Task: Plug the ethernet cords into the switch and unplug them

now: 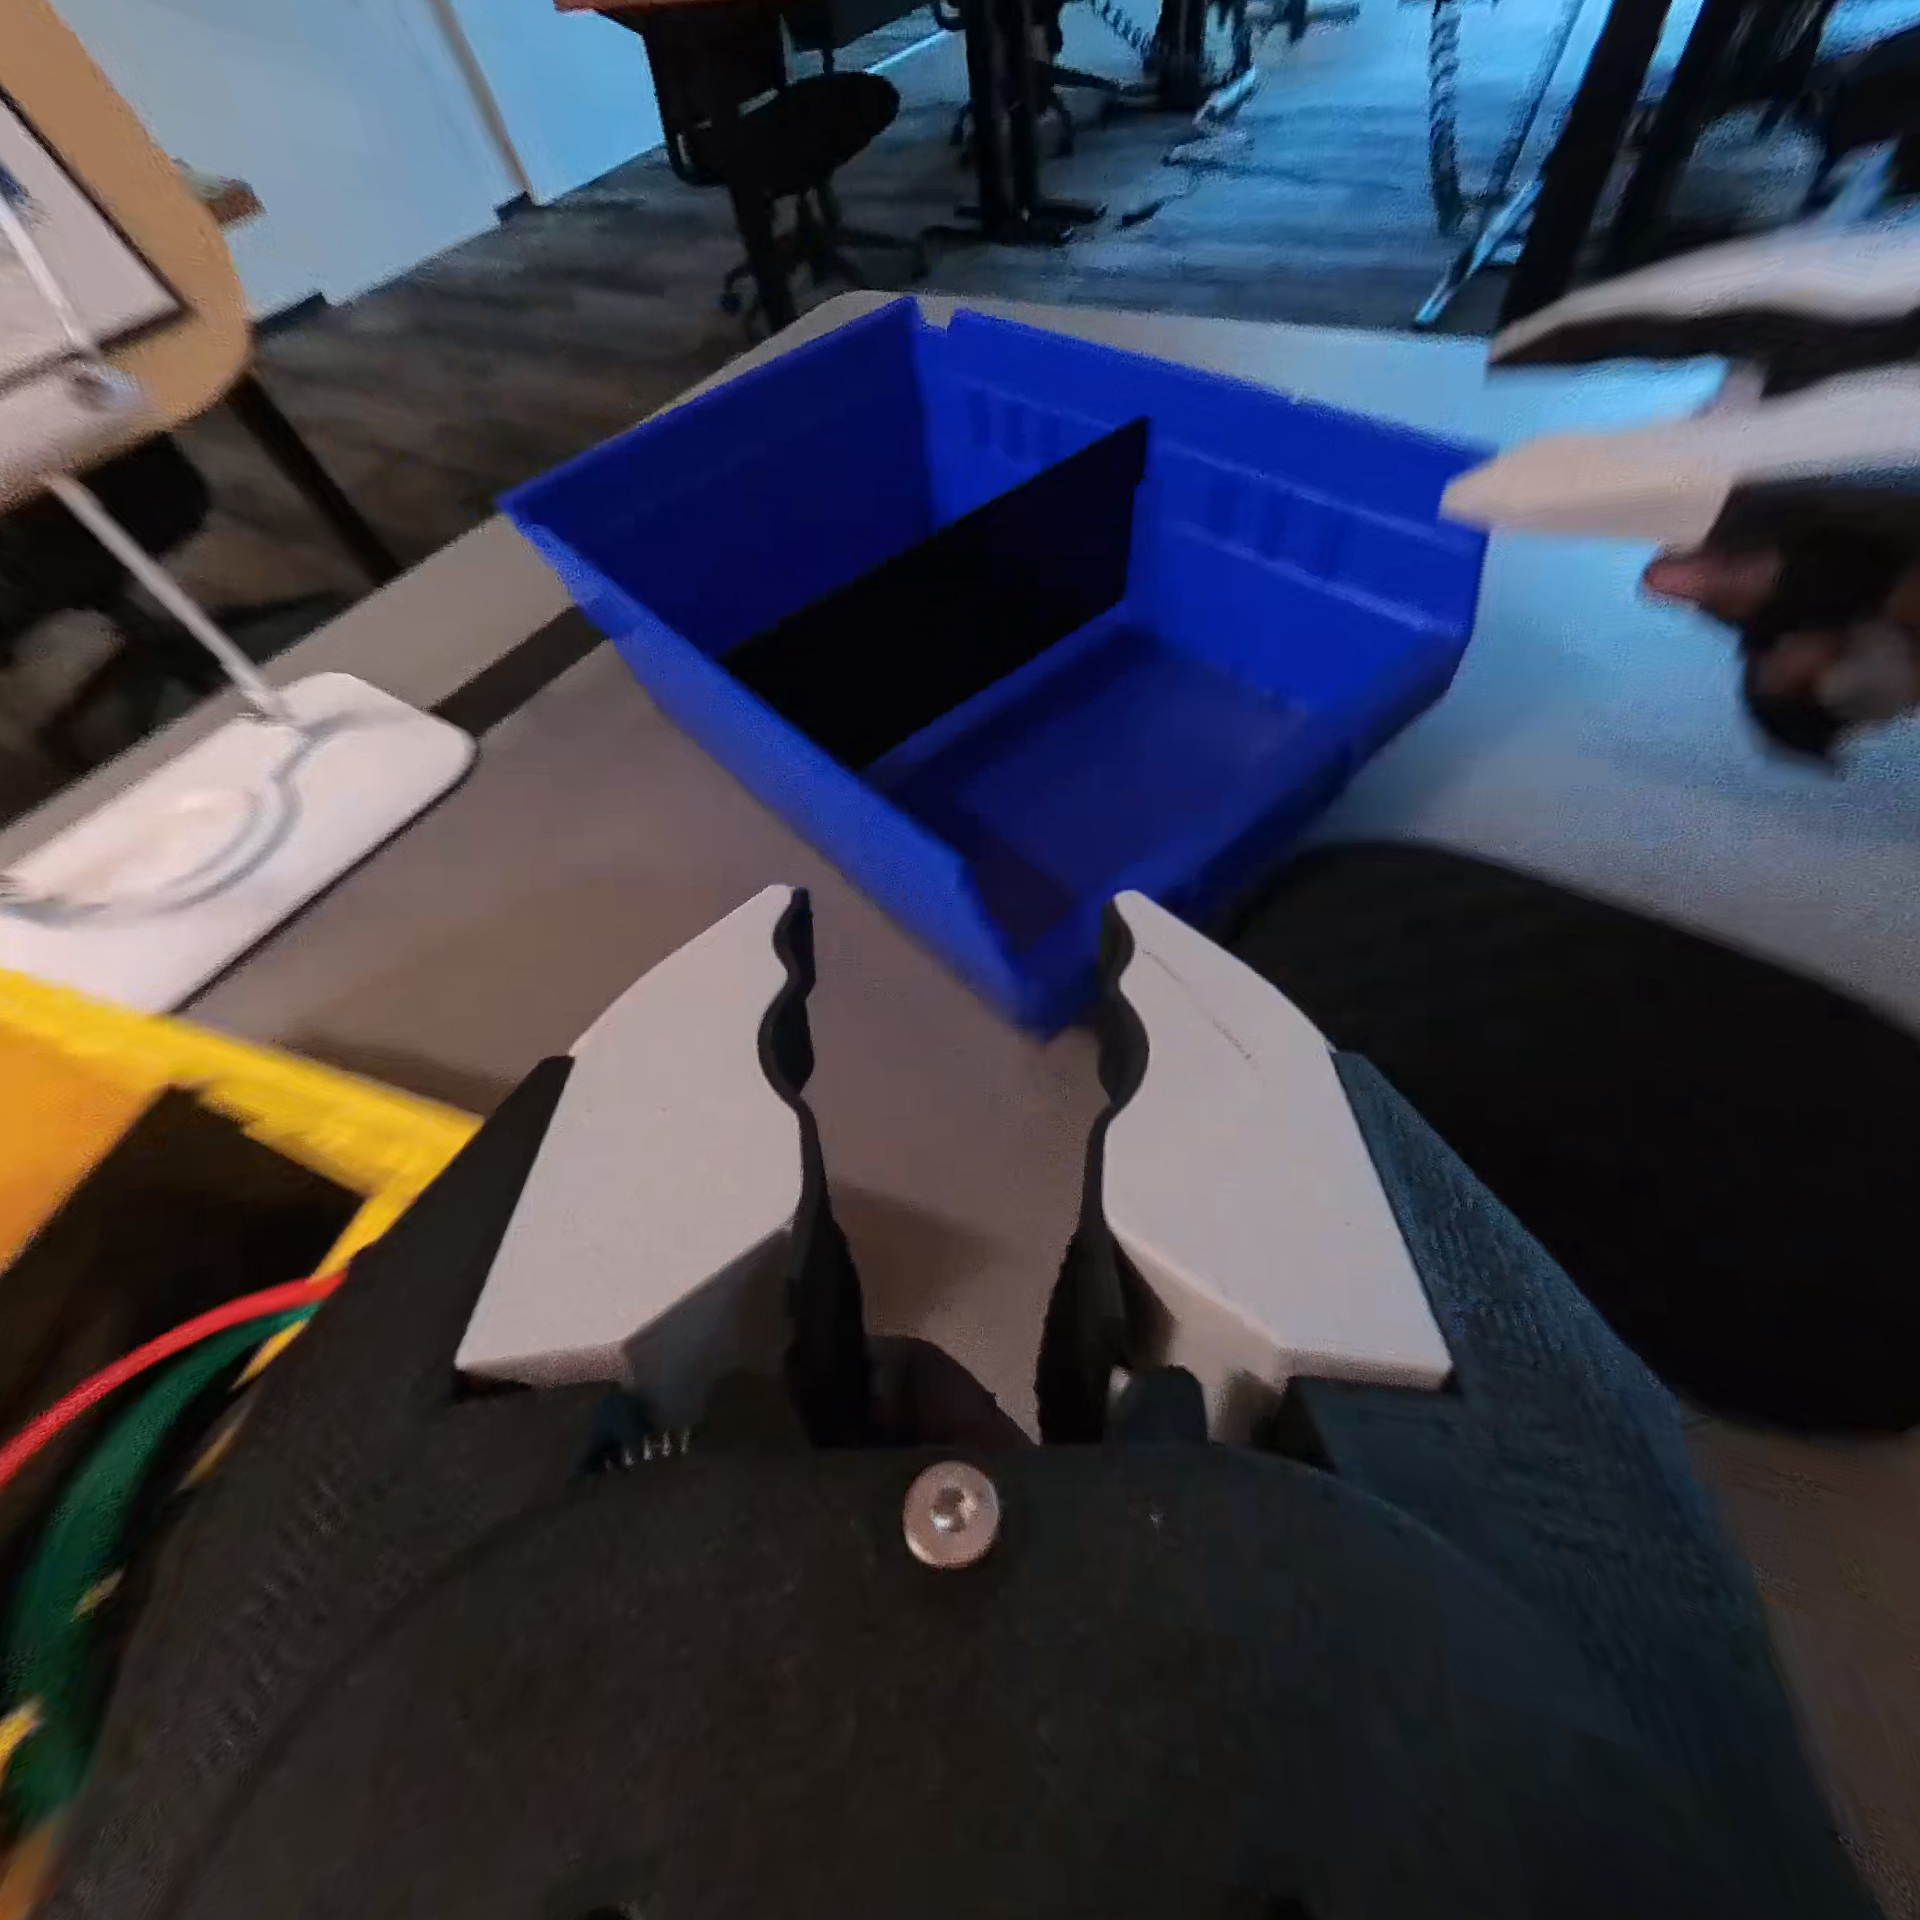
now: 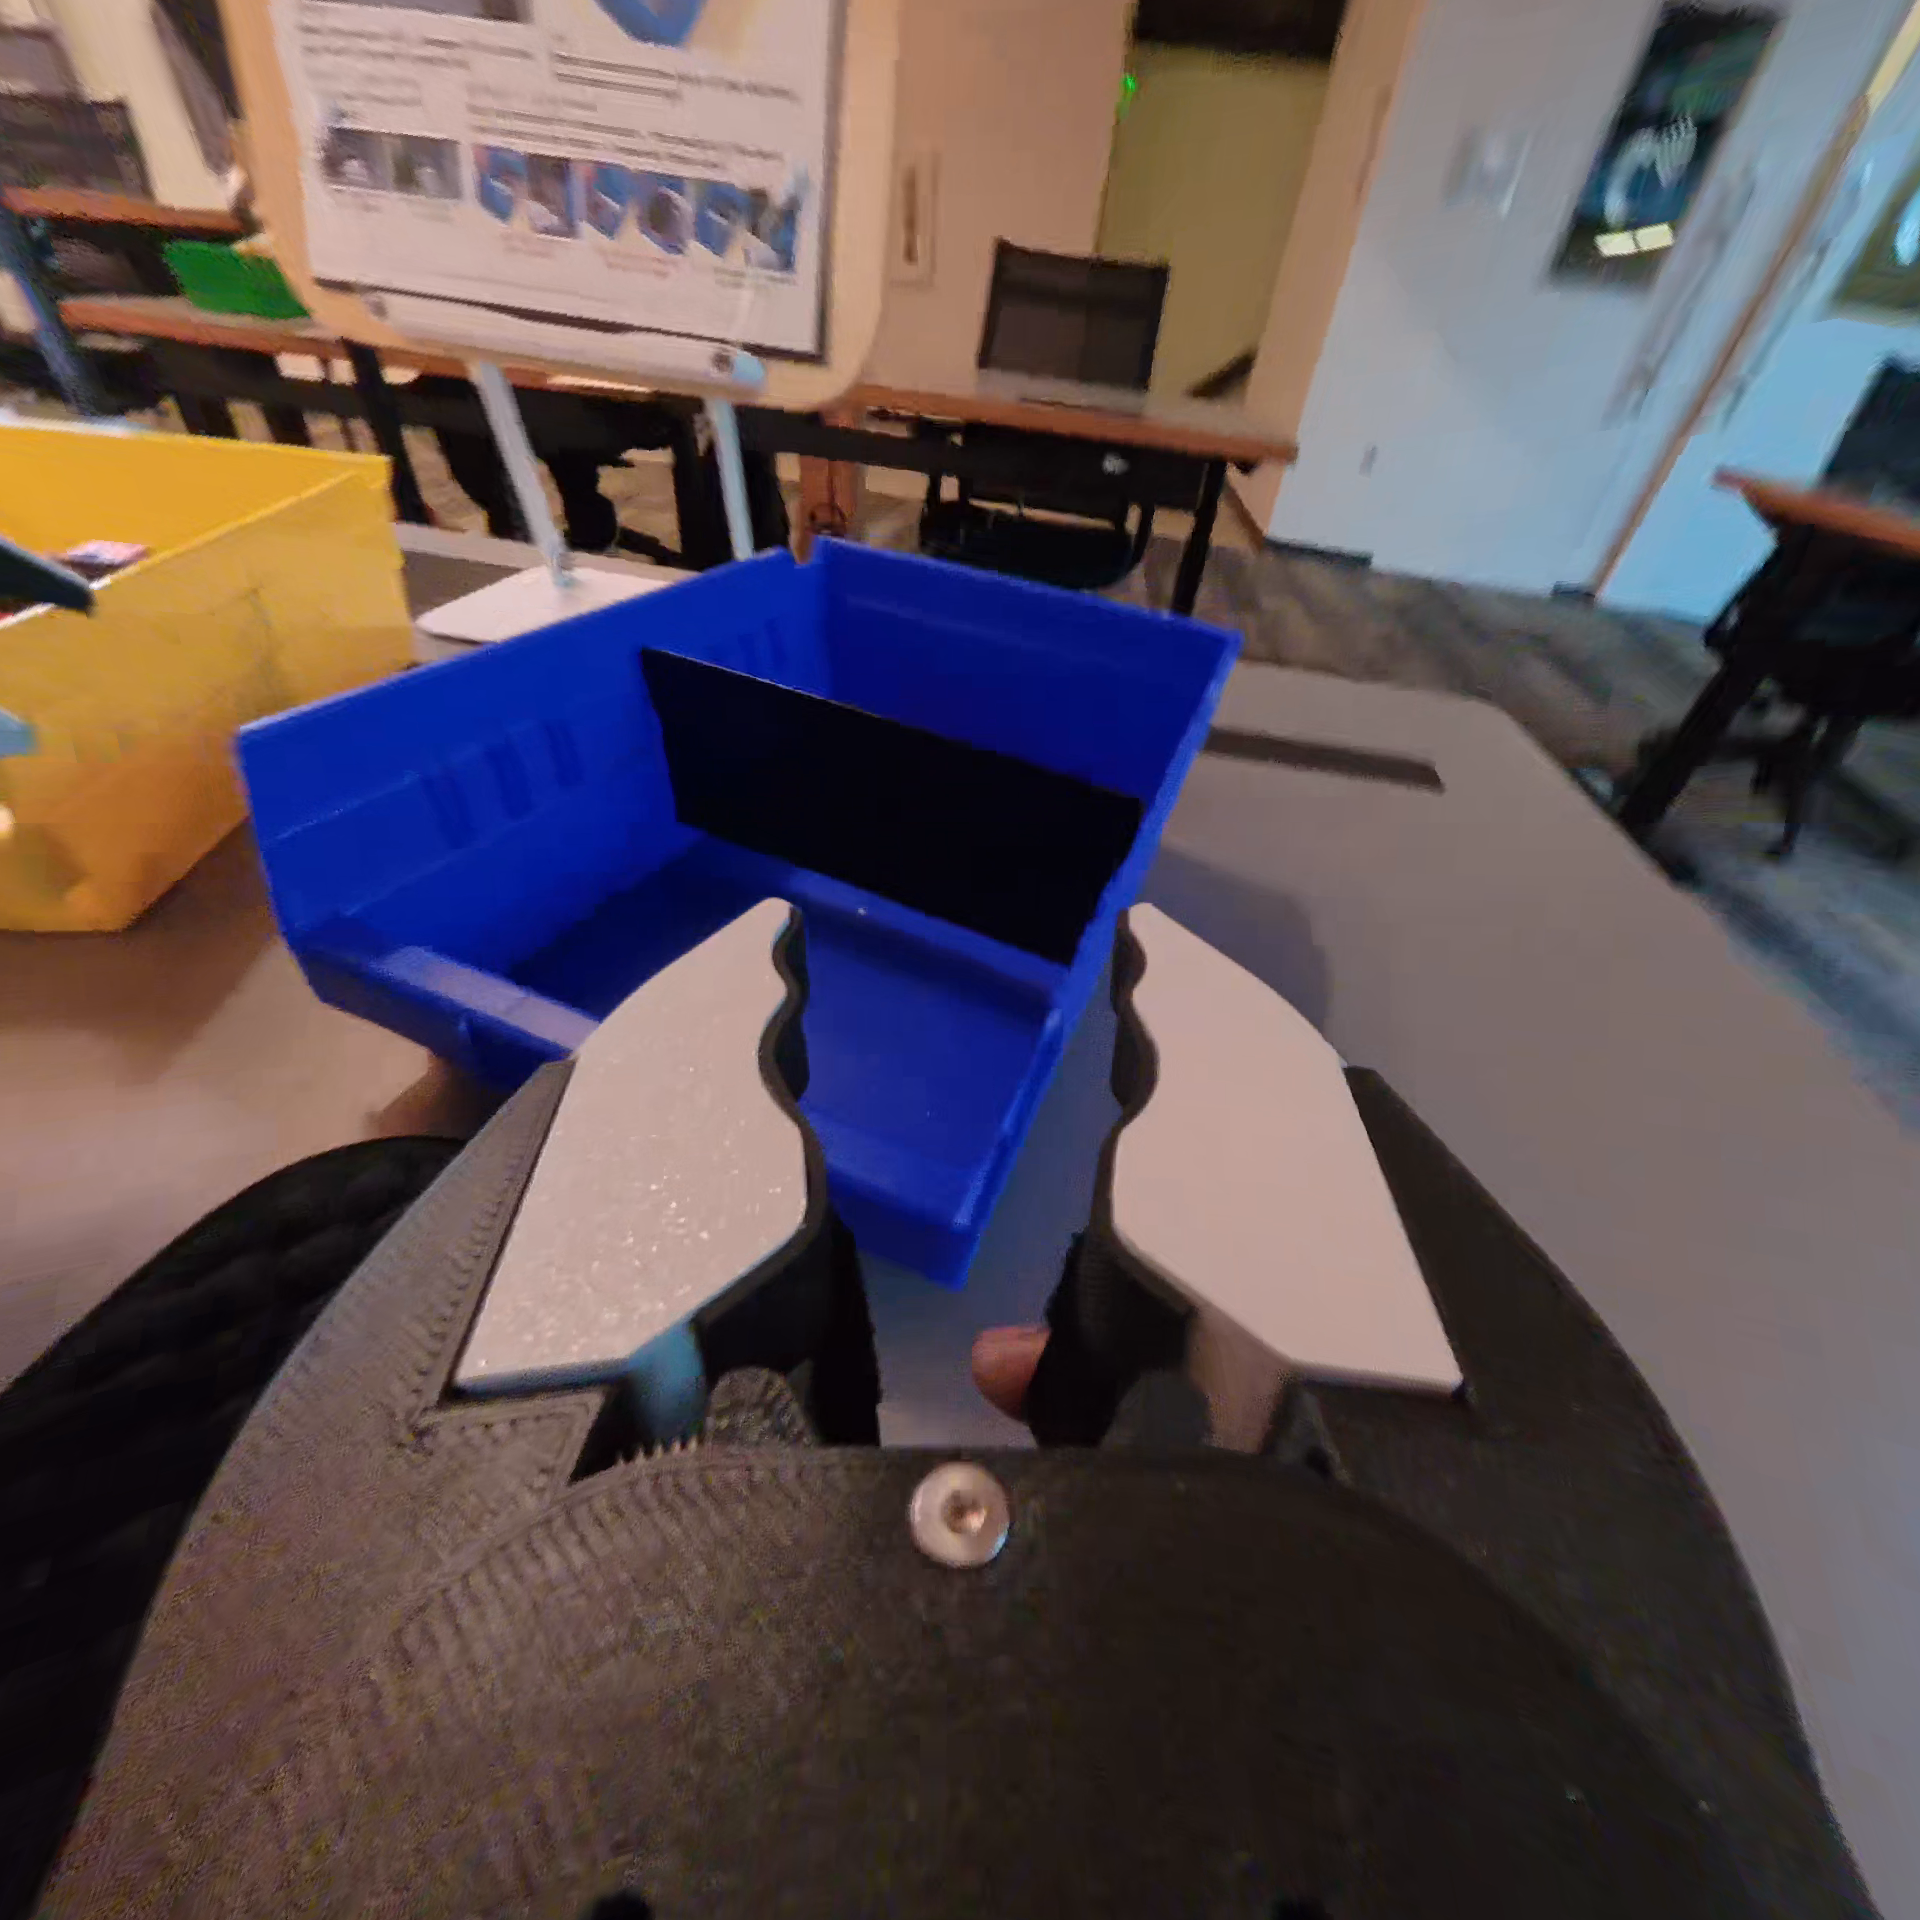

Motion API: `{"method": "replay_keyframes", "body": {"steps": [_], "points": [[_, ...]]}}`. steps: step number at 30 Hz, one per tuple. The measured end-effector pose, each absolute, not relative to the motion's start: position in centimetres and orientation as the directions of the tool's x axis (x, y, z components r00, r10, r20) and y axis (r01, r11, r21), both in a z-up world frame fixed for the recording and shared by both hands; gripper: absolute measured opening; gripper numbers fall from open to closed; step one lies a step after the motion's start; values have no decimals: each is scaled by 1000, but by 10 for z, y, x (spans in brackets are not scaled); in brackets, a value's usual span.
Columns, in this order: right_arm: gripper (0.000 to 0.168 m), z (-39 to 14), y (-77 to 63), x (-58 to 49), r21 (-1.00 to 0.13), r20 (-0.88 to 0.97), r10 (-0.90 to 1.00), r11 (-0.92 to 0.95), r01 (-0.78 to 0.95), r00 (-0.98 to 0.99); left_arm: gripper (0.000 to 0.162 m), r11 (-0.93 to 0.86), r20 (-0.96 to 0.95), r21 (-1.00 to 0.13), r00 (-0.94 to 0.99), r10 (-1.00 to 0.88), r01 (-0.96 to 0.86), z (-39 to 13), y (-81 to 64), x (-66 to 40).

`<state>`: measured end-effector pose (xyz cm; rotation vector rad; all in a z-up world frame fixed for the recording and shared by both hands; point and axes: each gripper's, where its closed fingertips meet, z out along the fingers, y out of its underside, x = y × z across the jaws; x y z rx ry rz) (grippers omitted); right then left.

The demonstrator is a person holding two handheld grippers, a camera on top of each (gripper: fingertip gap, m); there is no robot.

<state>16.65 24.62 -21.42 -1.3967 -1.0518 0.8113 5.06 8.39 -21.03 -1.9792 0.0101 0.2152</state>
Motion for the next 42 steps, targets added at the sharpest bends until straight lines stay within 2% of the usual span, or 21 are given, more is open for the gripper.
{"method": "replay_keyframes", "body": {"steps": [3, 5, 9, 13, 16, 21, 22, 23, 27, 42], "points": [[40, -210, 208, 156, -951, 246, 961, 214, 222, 127, 44, -511, -302, -836, 946, 123, -200, -219, 32, 29], [42, -222, 186, 146, -896, 330, 944, 322, 306, -25, 41, -616, -353, -761, 927, 127, -205, -235, 0, 10], [53, -262, 172, 128, -696, 472, 853, 516, 500, -223, 44, -754, -388, -628, 918, 88, -193, -267, -34, -23], [54, -283, 156, 111, -618, 434, 825, 565, 546, -363, 48, -797, -457, -553, 888, 47, -242, -285, -41, -39], [50, -292, 164, 102, -548, 467, 804, 590, 593, -369, 49, -812, -462, -525, 886, 22, -254, -295, -41, -44], [41, -308, 160, 88, -528, 397, 815, 578, 622, -421, 46, -828, -404, -510, 915, -12, -236, -311, -38, -47], [38, -313, 161, 88, -511, 387, 813, 582, 632, -436, 44, -828, -408, -504, 913, -23, -246, -311, -39, -47], [35, -315, 161, 88, -503, 389, 809, 587, 635, -440, 35, -830, -398, -495, 916, -46, -257, -313, -40, -45], [36, -314, 170, 90, -503, 409, 816, 575, 645, -409, 32, -826, -374, -517, 927, -19, -226, -314, -51, -54], [37, -313, 243, 163, -500, 450, 835, 529, 686, -316, 37, -864, -356, -478, 934, 24, -159, -313, -200, -109]]}}
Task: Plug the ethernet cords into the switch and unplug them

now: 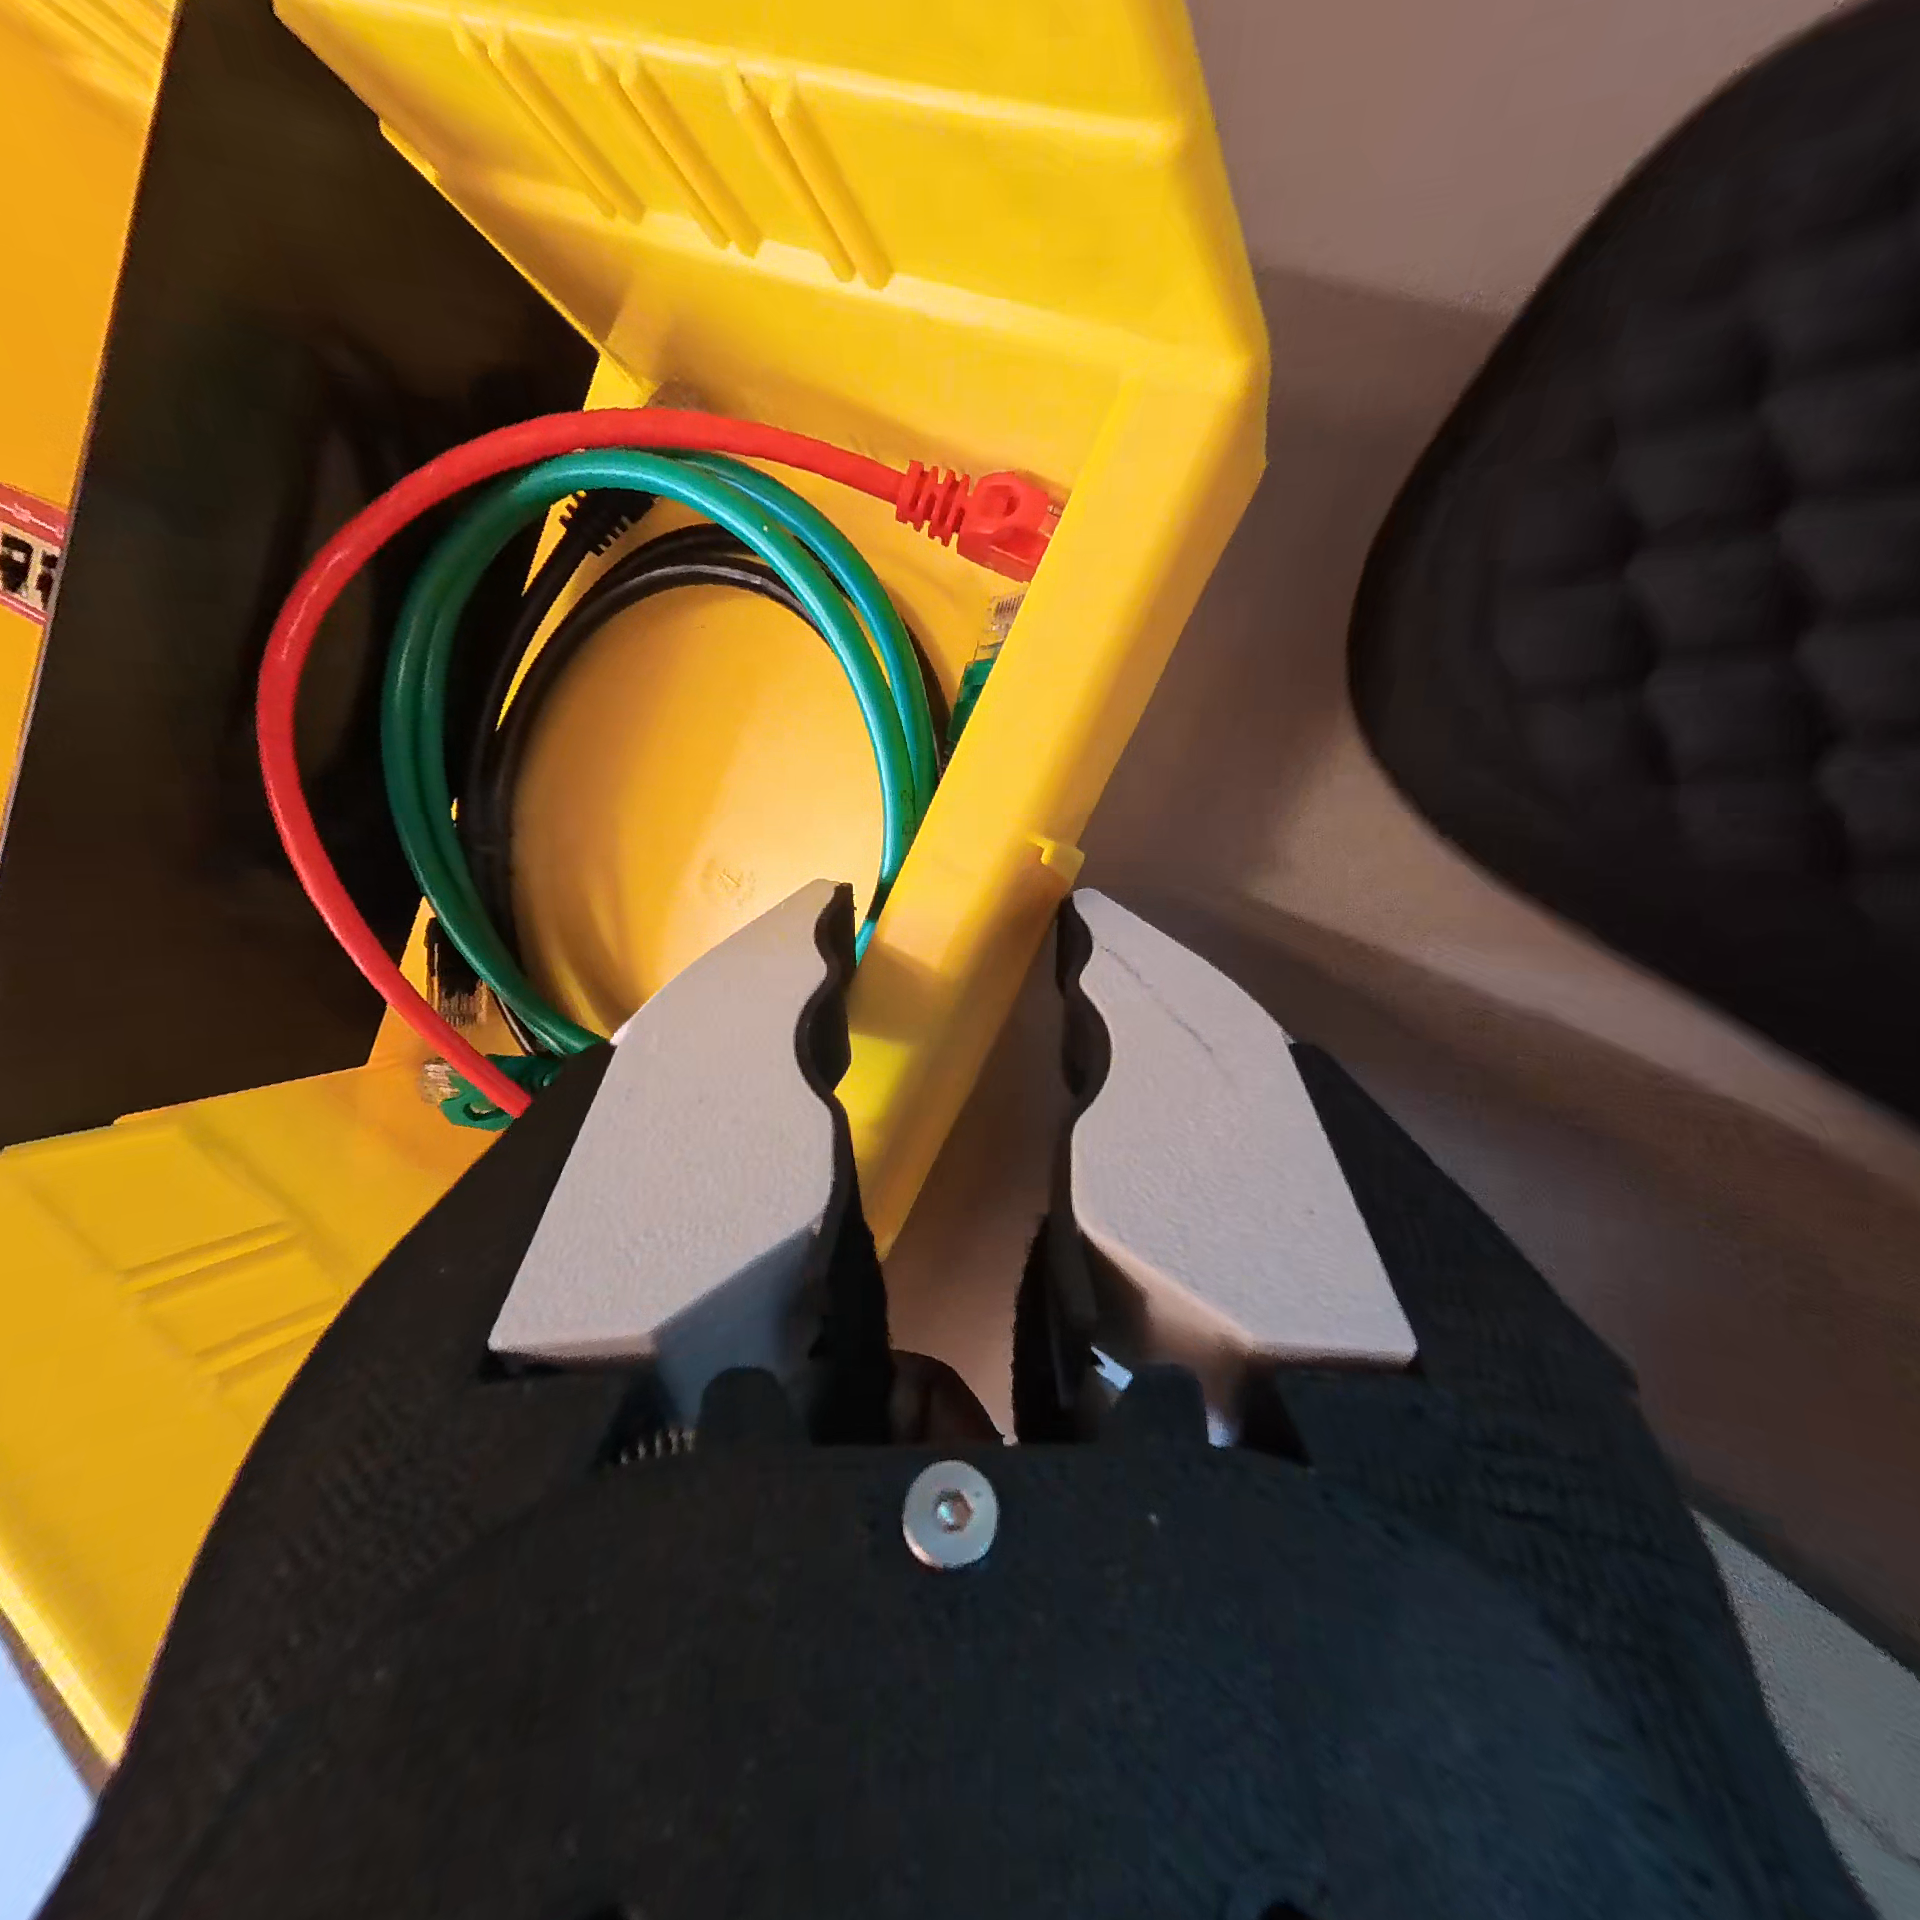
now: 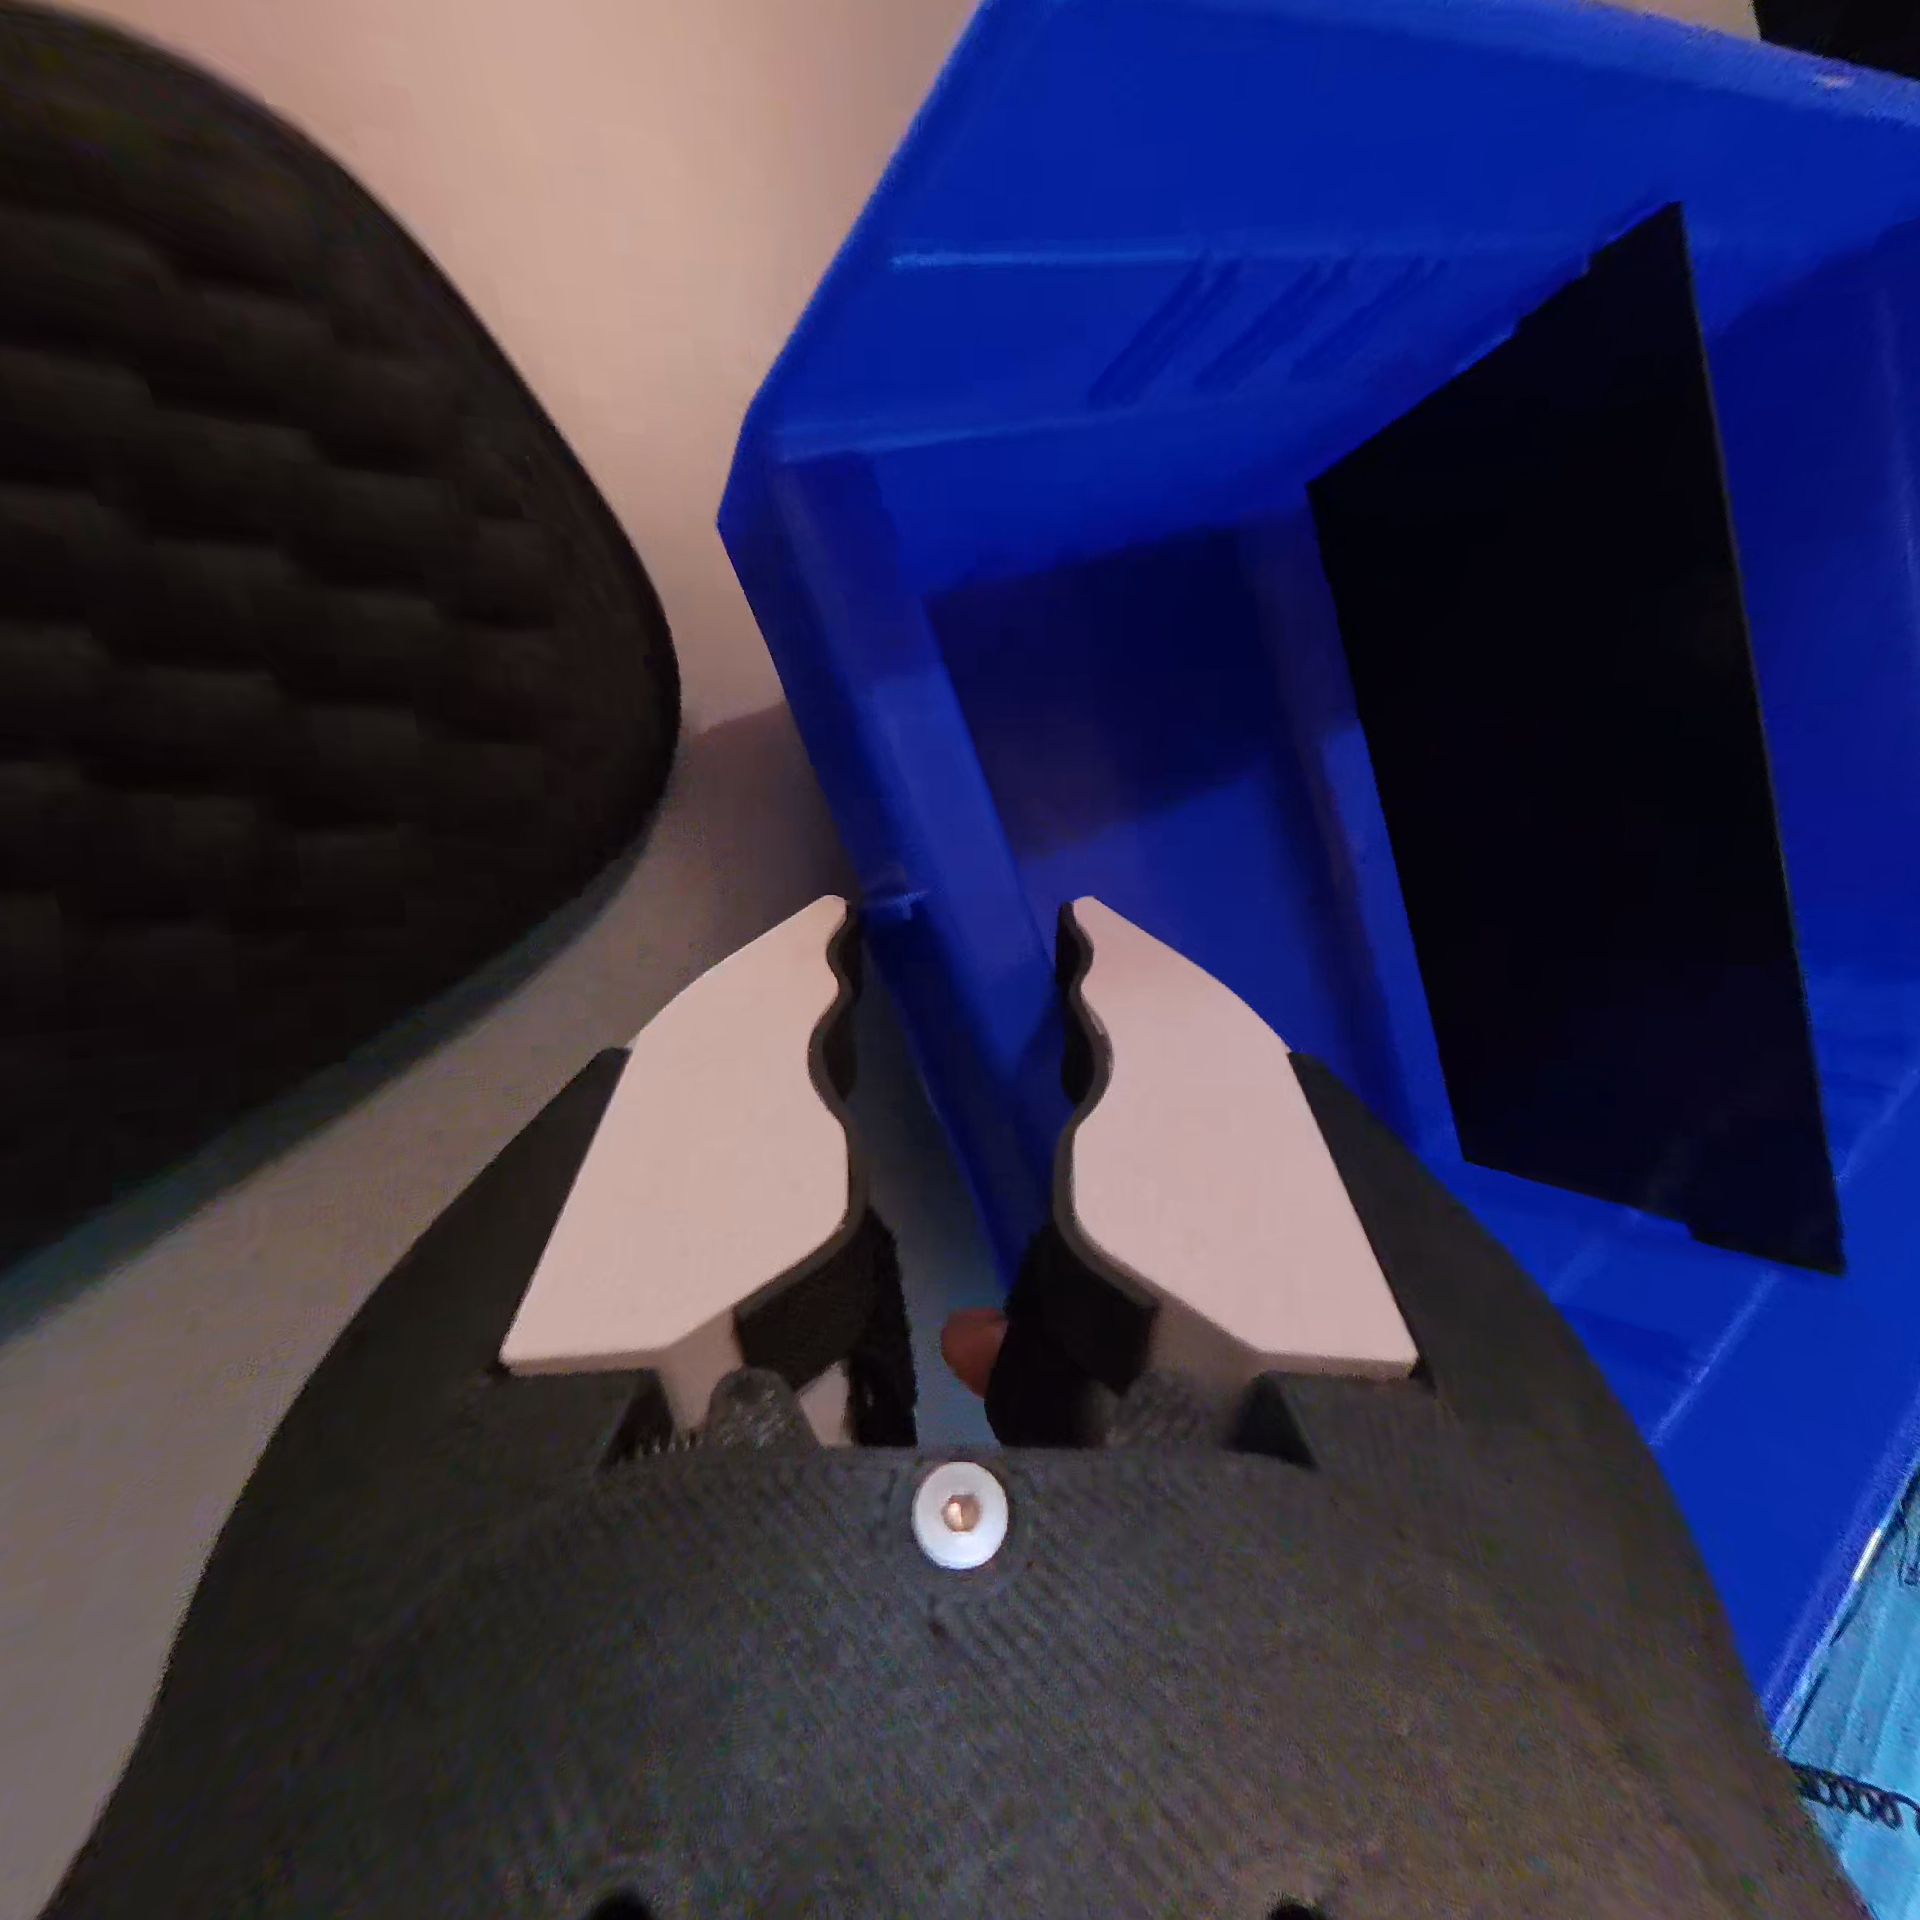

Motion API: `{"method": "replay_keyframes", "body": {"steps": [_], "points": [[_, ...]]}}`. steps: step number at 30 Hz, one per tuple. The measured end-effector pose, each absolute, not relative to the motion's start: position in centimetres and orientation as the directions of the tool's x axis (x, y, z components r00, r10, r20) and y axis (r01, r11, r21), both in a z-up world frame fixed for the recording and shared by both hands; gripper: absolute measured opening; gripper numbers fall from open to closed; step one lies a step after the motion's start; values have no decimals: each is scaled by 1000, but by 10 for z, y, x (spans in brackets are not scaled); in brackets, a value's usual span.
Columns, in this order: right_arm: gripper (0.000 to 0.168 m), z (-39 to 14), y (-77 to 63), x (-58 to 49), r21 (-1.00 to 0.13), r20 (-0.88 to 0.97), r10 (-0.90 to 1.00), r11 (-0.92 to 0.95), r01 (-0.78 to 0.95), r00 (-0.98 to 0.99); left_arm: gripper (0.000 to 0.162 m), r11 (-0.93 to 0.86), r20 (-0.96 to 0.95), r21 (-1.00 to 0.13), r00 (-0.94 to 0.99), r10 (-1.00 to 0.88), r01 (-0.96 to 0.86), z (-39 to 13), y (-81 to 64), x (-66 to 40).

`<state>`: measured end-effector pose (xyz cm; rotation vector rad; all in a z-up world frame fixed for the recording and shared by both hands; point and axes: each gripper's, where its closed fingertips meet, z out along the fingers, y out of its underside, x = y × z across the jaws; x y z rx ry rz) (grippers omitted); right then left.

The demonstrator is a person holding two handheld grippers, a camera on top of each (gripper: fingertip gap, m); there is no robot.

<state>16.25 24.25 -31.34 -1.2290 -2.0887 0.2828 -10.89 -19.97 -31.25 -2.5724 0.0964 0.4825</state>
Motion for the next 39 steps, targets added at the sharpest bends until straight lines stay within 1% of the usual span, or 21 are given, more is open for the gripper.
{"method": "replay_keyframes", "body": {"steps": [4, 10, 13, 17, 21, 22, 23, 24, 25, 26, 27, 28, 30, 31, 32, 33, 35, 37, 39], "points": [[36, -314, 256, 192, -475, 454, 818, 557, 681, -353, 37, -860, -402, -469, 916, 4, -202, -311, -241, -113], [36, -314, 268, 227, -442, 462, 779, 617, 651, -424, 37, -852, -414, -485, 910, 22, -200, -310, -289, -108], [36, -314, 272, 238, -444, 468, 762, 641, 626, -447, 37, -851, -415, -487, 909, 28, -196, -310, -307, -102], [36, -315, 275, 253, -436, 465, 754, 651, 621, -464, 37, -865, -409, -462, 912, 12, -196, -310, -331, -95], [39, -314, 279, 259, -431, 473, 762, 638, 638, -442, 39, -859, -403, -476, 915, 22, -188, -310, -349, -93], [46, -313, 279, 260, -442, 469, 774, 623, 646, -426, 41, -859, -396, -481, 917, 36, -175, -310, -353, -92], [57, -310, 277, 260, -475, 460, 794, 598, 646, -397, 45, -854, -378, -497, 924, 52, -155, -309, -355, -89], [70, -302, 273, 257, -534, 444, 822, 563, 631, -358, 51, -838, -353, -529, 933, 76, -132, -306, -354, -85], [80, -291, 266, 254, -611, 417, 853, 518, 599, -314, 58, -813, -326, -571, 940, 100, -112, -299, -352, -80], [86, -276, 258, 249, -693, 384, 883, 470, 547, -271, 67, -781, -304, -618, 944, 129, -93, -291, -350, -76], [89, -258, 249, 244, -766, 362, 901, 433, 475, -238, 75, -741, -277, -668, 948, 155, -73, -280, -347, -71], [88, -239, 239, 239, -820, 362, 906, 421, 387, -218, 80, -688, -236, -724, 955, 180, -49, -268, -344, -66], [84, -199, 217, 228, -869, 425, 886, 457, 189, -186, 81, -520, -145, -854, 954, 264, 14, -229, -334, -66], [76, -179, 205, 222, -873, 461, 871, 480, 92, -168, 80, -417, -94, -907, 939, 330, 56, -207, -329, -74], [67, -160, 193, 216, -873, 481, 864, 487, 4, -146, 76, -338, -36, -934, 913, 407, 113, -189, -327, -85], [61, -144, 179, 209, -875, 484, 863, 477, -77, -143, 72, -308, 21, -932, 874, 486, 193, -182, -326, -99], [54, -122, 146, 192, -880, 459, 869, 418, -225, -184, 70, -324, 89, -883, 797, 597, 341, -183, -323, -124], [48, -114, 112, 172, -888, 412, 873, 320, -331, -262, 66, -374, 59, -850, 771, 634, 372, -184, -313, -149], [48, -121, 74, 156, -897, 362, 836, 192, -399, -412, 64, -413, 40, -815, 752, 658, 406, -184, -300, -178]]}}
